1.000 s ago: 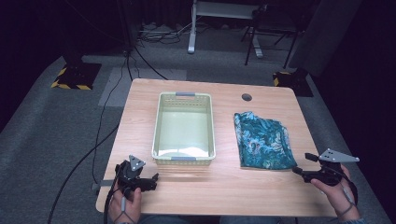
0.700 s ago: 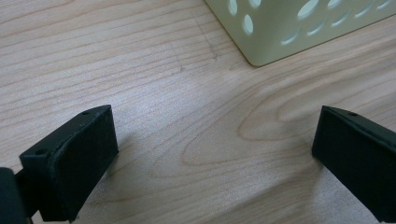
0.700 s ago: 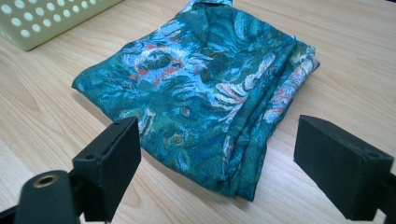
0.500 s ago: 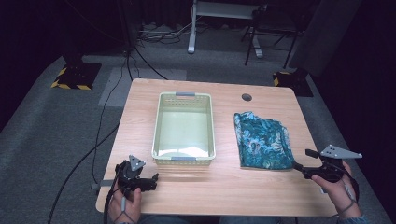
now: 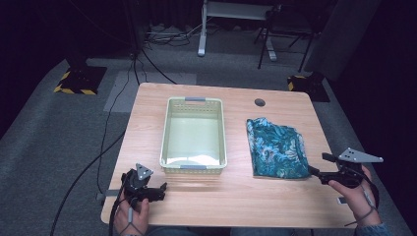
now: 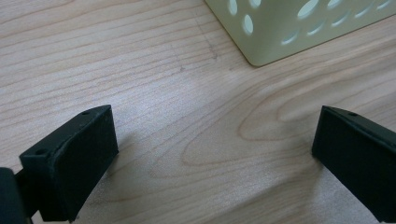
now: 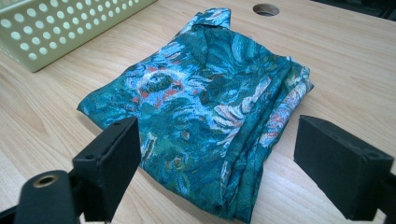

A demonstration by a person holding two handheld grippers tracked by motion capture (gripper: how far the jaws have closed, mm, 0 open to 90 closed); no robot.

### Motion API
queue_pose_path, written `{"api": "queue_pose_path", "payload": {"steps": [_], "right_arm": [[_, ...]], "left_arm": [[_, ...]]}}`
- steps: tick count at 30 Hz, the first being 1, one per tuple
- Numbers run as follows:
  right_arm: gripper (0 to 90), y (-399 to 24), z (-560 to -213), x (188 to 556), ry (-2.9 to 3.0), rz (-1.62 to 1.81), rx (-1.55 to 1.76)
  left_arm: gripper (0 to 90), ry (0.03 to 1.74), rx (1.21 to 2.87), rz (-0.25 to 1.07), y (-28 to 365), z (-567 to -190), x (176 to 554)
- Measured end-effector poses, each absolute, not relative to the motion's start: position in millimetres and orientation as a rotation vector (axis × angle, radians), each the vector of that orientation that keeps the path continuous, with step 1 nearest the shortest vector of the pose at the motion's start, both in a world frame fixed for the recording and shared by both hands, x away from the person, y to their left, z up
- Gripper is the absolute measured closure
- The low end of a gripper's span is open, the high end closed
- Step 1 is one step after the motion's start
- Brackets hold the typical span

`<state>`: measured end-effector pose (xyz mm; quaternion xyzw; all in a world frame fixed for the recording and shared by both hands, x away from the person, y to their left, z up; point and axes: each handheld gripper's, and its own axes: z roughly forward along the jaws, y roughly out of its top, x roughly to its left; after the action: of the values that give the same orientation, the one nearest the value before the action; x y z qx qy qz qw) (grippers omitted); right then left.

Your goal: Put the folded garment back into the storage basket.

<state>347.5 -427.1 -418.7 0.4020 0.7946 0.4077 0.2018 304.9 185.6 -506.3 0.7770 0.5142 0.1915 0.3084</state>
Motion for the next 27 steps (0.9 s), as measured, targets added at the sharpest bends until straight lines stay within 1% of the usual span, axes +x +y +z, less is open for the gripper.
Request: {"api": "queue_pose_path", "payload": {"steps": [27], "right_arm": [[14.0,-411.4,-392.5,370.3,2.218,1.170,1.065]], "left_arm": [[0.3,1.359,2.056,0.506,185.6,-506.3,304.9]]}}
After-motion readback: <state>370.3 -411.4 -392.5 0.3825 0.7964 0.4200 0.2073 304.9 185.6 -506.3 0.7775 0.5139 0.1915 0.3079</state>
